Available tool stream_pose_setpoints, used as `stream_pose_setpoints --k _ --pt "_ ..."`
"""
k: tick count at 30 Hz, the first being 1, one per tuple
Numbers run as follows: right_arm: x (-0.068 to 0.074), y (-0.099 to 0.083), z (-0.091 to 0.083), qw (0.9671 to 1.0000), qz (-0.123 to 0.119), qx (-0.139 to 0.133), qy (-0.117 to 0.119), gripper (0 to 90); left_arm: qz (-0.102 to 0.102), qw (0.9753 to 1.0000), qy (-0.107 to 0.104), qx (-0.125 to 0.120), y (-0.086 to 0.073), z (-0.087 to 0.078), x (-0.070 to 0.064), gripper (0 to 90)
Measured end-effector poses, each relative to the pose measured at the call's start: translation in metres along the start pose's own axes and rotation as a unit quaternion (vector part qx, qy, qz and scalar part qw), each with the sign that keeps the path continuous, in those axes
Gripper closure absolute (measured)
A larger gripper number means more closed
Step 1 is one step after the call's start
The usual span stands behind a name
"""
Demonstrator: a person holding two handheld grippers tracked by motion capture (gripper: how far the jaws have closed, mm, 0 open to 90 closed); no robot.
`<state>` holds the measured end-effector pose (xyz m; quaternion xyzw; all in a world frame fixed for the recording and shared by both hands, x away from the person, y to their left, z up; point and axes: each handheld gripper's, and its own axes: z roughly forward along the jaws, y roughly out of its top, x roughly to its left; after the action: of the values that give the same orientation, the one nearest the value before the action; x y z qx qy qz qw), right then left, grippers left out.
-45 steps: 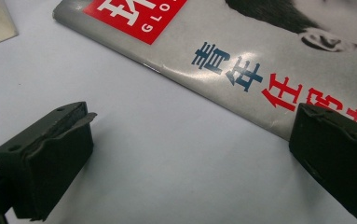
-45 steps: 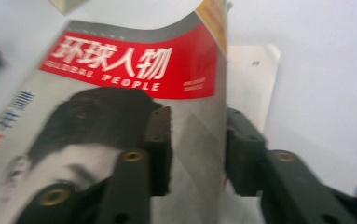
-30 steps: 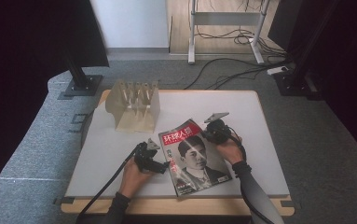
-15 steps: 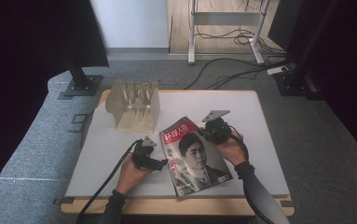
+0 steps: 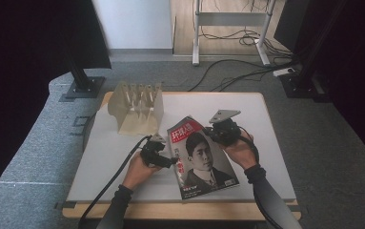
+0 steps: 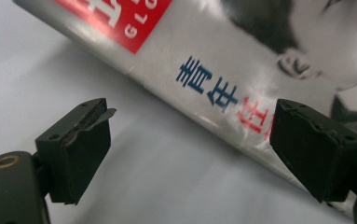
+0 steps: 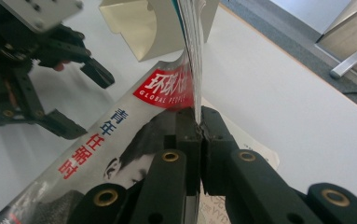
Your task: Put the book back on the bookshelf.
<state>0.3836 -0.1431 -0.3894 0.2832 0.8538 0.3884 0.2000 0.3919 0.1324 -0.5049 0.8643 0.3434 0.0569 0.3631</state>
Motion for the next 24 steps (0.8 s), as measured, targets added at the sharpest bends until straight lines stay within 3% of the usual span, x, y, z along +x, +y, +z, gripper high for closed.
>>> stream_pose_setpoints --k 2,11,16,24 --pt "0.0 0.002 -0.004 1.0 -0.002 -0.003 0.0 86.3 0.014 0.9998 -0.009 0.011 0.003 0.005 -0.002 13.2" --pt "0.003 0.007 -0.013 0.9998 -0.012 -0.016 0.005 86.3 0.019 0.998 -0.059 0.009 0.01 0.017 -0.003 14.1" --pt "0.004 0.009 -0.016 0.9995 -0.015 -0.024 0.014 86.3 0.008 0.9963 -0.085 0.006 0.013 0.021 -0.001 14.5" --pt "0.003 0.01 -0.019 0.9991 -0.011 -0.034 0.025 86.3 0.017 0.9981 -0.058 -0.009 0.019 0.011 -0.004 22.9"
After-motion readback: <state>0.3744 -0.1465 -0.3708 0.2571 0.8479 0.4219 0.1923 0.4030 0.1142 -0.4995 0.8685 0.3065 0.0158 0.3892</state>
